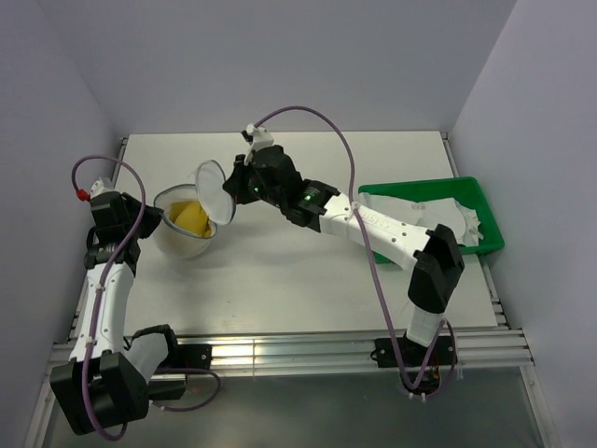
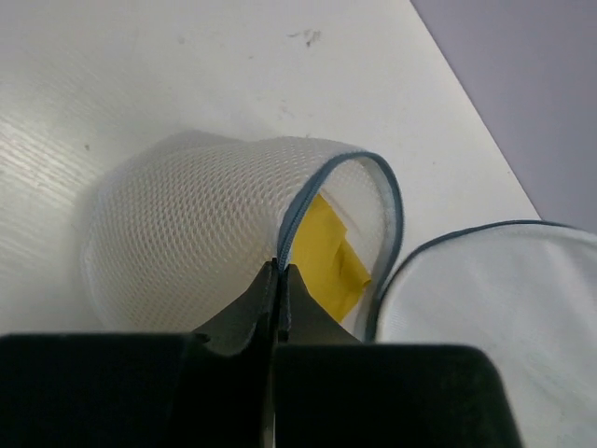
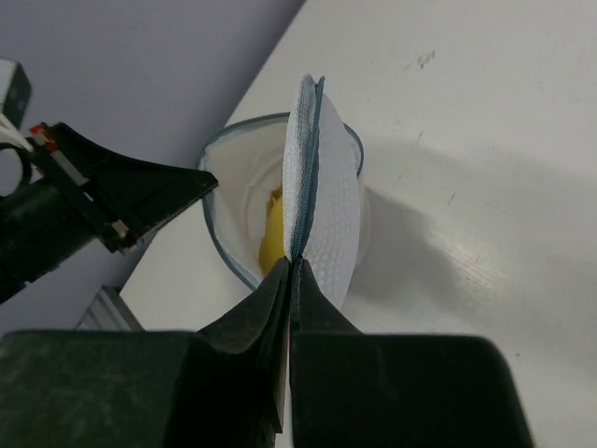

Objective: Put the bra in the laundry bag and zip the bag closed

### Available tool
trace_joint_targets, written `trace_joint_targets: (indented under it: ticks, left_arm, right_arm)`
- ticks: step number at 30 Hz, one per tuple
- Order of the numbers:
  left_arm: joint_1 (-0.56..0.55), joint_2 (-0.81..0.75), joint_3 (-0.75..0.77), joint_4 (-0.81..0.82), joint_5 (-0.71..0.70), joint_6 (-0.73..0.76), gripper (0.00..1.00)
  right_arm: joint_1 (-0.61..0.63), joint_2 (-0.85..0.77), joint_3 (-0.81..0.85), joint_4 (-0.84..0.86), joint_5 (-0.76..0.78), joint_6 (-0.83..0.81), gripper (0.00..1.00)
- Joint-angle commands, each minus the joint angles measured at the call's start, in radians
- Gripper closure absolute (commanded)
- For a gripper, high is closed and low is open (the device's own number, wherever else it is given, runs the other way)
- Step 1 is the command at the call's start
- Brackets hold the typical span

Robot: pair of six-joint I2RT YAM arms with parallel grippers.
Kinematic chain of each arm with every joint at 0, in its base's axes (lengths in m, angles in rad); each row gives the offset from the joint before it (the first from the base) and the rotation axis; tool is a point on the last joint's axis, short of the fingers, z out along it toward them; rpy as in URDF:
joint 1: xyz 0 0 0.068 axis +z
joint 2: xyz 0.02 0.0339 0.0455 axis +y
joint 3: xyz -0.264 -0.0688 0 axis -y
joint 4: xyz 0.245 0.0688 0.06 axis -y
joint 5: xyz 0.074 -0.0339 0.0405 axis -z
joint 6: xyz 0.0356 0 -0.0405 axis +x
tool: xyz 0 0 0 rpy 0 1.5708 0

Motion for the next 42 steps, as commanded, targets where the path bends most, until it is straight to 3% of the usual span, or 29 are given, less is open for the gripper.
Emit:
trace_joint_targets:
  ticks: [1,3,4,6,10,11,13,18,20,24,28,31,33,36,42]
  left_arm:
    - [0.030,0.007,-0.001,0.013,0.044,0.038,0.95]
    - [0.030,-0.004,0.003,0.016,0.041,0.044,0.88]
    - [0.030,-0.013,0.005,0.013,0.032,0.044,0.66]
    - [0.030,-0.021,0.005,0.013,0.037,0.044,0.38]
    - [0.027,-0.056,0.041,0.006,0.063,0.061,0.21]
    - [0.010,-0.062,0.057,-0.016,0.060,0.068,0.20]
    - [-0.035,-0.076,0.107,-0.036,0.040,0.099,0.18]
    - [-0.193,-0.133,0.175,-0.050,0.026,0.168,0.19]
    - [-0.251,-0.169,0.177,-0.037,0.061,0.192,0.21]
    - [-0.273,-0.211,0.146,-0.007,0.210,0.209,0.25]
    - [-0.321,-0.214,0.103,0.044,0.418,0.209,0.27]
    - [-0.378,-0.202,0.080,0.073,0.452,0.255,0.27]
    - [-0.429,-0.193,0.072,0.064,0.428,0.281,0.28]
    - [-0.489,-0.183,0.075,0.029,0.400,0.315,0.29]
    - [-0.567,-0.232,0.059,-0.025,0.301,0.346,0.30]
  right_arm:
    - [-0.005,0.065,-0.038,0.065,0.008,0.079,1.00]
    - [-0.011,0.078,-0.065,0.080,0.016,0.098,1.00]
    - [-0.014,0.088,-0.079,0.088,0.008,0.107,1.00]
    - [-0.024,0.089,-0.120,0.115,0.002,0.133,1.00]
    - [-0.031,0.091,-0.159,0.121,0.017,0.148,1.00]
    - [-0.037,0.092,-0.160,0.109,0.019,0.147,1.00]
    - [-0.060,0.086,-0.169,0.106,0.013,0.149,0.89]
    - [-0.103,0.019,-0.179,0.023,0.016,0.084,0.34]
    - [-0.126,-0.062,-0.235,0.014,0.040,0.060,0.25]
    - [-0.221,-0.229,-0.387,-0.007,0.091,0.040,0.23]
    - [-0.401,-0.432,-0.600,-0.020,0.187,0.058,0.27]
    - [-0.566,-0.512,-0.738,-0.040,0.273,0.063,0.28]
    - [-0.686,-0.514,-0.800,-0.043,0.301,0.052,0.24]
    - [-0.790,-0.465,-0.820,-0.043,0.337,0.040,0.10]
    - [-0.861,-0.281,-0.722,-0.067,0.326,0.037,0.10]
